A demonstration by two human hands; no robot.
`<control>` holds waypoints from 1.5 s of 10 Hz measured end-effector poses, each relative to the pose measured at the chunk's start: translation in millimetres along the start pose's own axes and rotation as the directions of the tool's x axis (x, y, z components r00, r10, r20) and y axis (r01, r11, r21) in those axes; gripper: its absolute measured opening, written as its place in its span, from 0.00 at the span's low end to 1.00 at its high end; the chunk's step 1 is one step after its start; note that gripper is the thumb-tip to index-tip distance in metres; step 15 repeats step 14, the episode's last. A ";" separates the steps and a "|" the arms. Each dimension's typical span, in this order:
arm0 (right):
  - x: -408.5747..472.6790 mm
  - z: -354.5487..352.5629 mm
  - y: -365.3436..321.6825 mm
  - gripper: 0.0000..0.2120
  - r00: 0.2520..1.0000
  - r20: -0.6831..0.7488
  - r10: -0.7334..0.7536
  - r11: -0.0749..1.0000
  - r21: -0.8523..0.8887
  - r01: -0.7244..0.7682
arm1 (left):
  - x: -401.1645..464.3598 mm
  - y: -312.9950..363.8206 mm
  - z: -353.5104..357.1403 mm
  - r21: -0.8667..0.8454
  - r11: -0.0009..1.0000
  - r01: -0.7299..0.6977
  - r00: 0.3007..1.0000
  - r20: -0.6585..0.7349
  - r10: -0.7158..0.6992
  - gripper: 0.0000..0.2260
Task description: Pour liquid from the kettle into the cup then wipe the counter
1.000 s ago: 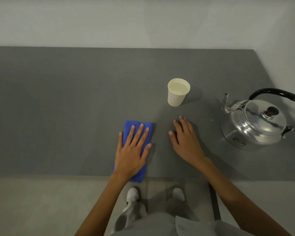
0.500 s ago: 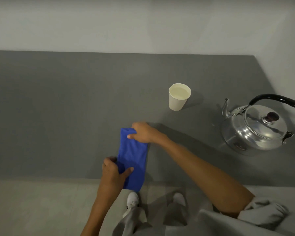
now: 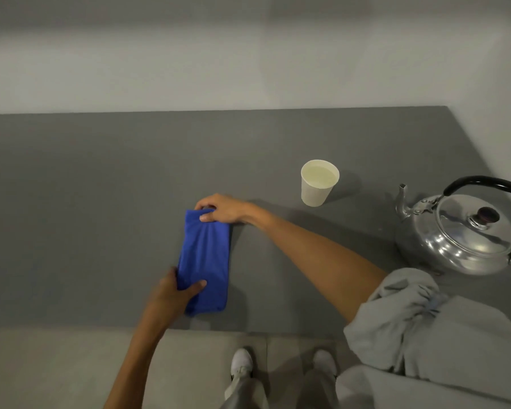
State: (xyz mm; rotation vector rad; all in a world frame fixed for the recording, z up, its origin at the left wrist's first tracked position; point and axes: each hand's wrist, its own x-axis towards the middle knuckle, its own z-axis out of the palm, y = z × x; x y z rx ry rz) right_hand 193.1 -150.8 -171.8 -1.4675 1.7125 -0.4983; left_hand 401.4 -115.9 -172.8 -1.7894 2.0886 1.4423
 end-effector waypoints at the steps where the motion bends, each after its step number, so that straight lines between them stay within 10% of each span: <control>1: 10.2 9.2 8.3 0.17 0.999 0.007 0.034 0.997 -0.065 -0.033 | 3.3 -0.3 2.4 0.034 0.998 0.050 0.998 -0.037 -0.049 0.26; 3: 14.0 20.9 13.4 0.19 0.990 -0.143 -0.015 0.976 -0.216 -0.016 | -7.6 -6.1 4.8 0.486 0.869 0.093 0.961 -0.271 0.048 0.41; 4: 11.1 17.0 6.7 0.21 0.916 -0.397 -0.064 0.990 -0.144 0.006 | -11.1 -0.9 11.1 0.568 0.818 -0.087 0.889 -0.327 0.322 0.40; 6: -2.9 44.2 0.3 0.24 0.910 -0.373 -0.180 0.973 -0.204 0.109 | 8.5 -1.5 46.7 0.674 0.633 -0.380 0.798 -0.108 0.593 0.32; 11: -5.5 54.6 23.2 0.25 0.987 -0.090 -0.136 0.932 -0.350 0.097 | 18.4 -12.6 71.2 0.707 0.651 -0.275 0.849 -0.140 0.510 0.37; 15: -86.1 6.1 39.1 0.18 0.857 -0.501 -0.117 0.987 -0.151 0.047 | 8.1 42.2 73.3 0.623 0.659 -0.421 0.827 -0.036 0.562 0.41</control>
